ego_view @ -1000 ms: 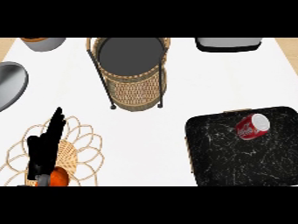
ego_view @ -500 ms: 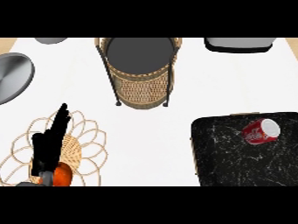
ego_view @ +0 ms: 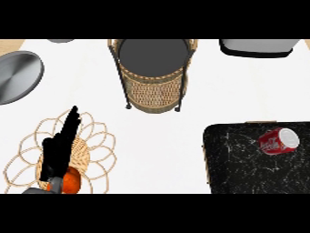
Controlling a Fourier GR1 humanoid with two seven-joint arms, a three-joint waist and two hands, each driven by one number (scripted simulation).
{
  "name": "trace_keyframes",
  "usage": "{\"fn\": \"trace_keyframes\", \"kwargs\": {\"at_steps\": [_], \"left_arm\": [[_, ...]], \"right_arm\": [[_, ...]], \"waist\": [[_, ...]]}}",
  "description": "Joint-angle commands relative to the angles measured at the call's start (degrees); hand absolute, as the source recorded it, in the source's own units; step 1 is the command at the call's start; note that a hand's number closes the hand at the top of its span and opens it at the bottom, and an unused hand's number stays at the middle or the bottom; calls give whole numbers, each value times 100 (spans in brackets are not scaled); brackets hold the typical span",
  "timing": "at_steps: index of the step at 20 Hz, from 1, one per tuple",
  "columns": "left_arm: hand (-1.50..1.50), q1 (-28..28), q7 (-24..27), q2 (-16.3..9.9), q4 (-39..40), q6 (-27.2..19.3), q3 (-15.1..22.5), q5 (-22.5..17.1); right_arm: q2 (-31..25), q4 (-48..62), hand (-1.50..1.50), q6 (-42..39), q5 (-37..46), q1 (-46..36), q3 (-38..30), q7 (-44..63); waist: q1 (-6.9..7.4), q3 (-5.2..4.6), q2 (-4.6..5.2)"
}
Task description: Pick the can from the tray and place it in the tiered basket
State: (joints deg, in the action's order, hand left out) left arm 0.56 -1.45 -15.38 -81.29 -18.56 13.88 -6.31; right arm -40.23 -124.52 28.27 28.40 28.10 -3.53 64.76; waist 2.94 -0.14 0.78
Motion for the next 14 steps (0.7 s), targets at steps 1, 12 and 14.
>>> {"fn": "trace_keyframes", "kwargs": {"at_steps": [1,12,14], "left_arm": [[0,-49,-31,162,198,-2,178,87],[0,-39,-71,79,186,214,75,-1],[0,-198,-72,256,128,-1,144,78]], "right_arm": [[-8,-104,-150,-525,708,-698,324,1793],[547,1254,-150,-1946,769,-1938,678,2050],[795,1388,-150,-2049,953,-2037,789,2050]], "waist": [[61,-26,33],[139,-28,40],[85,-23,5]]}}
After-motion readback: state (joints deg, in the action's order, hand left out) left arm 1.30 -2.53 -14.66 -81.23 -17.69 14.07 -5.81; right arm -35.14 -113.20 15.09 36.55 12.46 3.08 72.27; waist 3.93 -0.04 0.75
